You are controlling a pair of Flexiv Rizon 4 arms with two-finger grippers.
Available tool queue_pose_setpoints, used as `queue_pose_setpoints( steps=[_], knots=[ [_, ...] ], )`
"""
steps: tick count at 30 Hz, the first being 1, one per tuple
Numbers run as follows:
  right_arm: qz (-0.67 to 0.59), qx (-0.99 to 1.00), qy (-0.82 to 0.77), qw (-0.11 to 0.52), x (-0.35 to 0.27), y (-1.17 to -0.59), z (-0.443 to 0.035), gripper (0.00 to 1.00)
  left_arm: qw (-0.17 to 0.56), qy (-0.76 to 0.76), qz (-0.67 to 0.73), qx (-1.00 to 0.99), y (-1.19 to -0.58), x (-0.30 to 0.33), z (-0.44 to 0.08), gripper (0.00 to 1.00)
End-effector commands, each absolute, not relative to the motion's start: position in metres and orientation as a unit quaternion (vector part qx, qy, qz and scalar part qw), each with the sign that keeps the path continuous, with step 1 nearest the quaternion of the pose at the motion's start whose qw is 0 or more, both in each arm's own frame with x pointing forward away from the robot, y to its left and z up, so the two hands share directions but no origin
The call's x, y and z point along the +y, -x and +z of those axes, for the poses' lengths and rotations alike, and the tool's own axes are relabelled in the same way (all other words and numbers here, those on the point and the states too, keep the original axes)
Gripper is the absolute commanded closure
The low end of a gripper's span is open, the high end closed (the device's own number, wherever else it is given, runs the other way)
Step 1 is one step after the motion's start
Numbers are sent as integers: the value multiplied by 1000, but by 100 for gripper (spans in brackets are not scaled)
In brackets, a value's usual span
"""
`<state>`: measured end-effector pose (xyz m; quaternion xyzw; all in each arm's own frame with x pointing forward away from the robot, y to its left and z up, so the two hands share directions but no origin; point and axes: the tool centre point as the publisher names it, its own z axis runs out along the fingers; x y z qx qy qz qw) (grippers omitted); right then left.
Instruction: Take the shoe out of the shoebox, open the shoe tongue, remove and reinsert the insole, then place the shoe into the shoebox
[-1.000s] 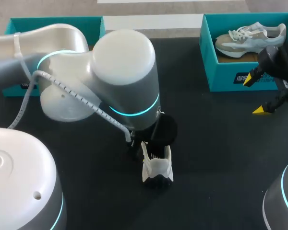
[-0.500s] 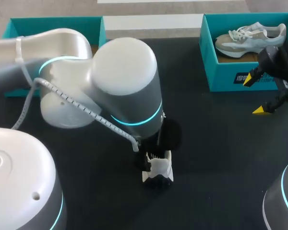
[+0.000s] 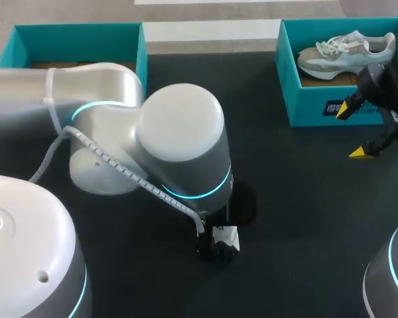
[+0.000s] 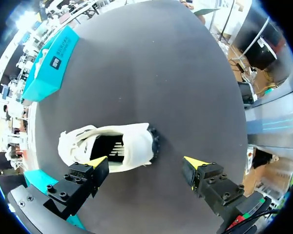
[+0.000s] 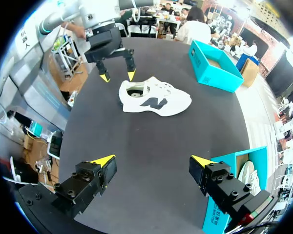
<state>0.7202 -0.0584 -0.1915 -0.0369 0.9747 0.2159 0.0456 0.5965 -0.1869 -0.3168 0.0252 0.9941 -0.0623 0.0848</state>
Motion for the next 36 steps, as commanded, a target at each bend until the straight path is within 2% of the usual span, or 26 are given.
queue_pose_setpoints(
  steps=[1, 5, 18, 22, 26, 27, 31, 36],
  knots=[
    [215, 975, 37, 45, -58, -721, -192, 0, 86, -2, -62, 994, -601, -196, -346, 1],
    [215, 975, 37, 45, -58, -721, -192, 0, 75, -1, -49, 996, -606, -199, -362, 9],
    [215, 975, 37, 45, -58, -721, -192, 0, 56, -4, -41, 998, -612, -210, -386, 7],
    [215, 975, 37, 45, -58, -721, -192, 0, 52, -17, -40, 998, -609, -211, -394, 14],
    [215, 975, 37, 45, -58, -721, -192, 0, 45, -18, -32, 998, -607, -208, -401, 54],
    [215, 975, 37, 45, -58, -721, -192, 0, 41, -18, -31, 999, -607, -207, -402, 58],
    [215, 975, 37, 45, -58, -721, -192, 0, 24, -23, -31, 999, -604, -203, -403, 100],
    [215, 975, 37, 45, -58, -721, -192, 0, -18, -28, -31, 999, -601, -196, -396, 100]
  ],
)
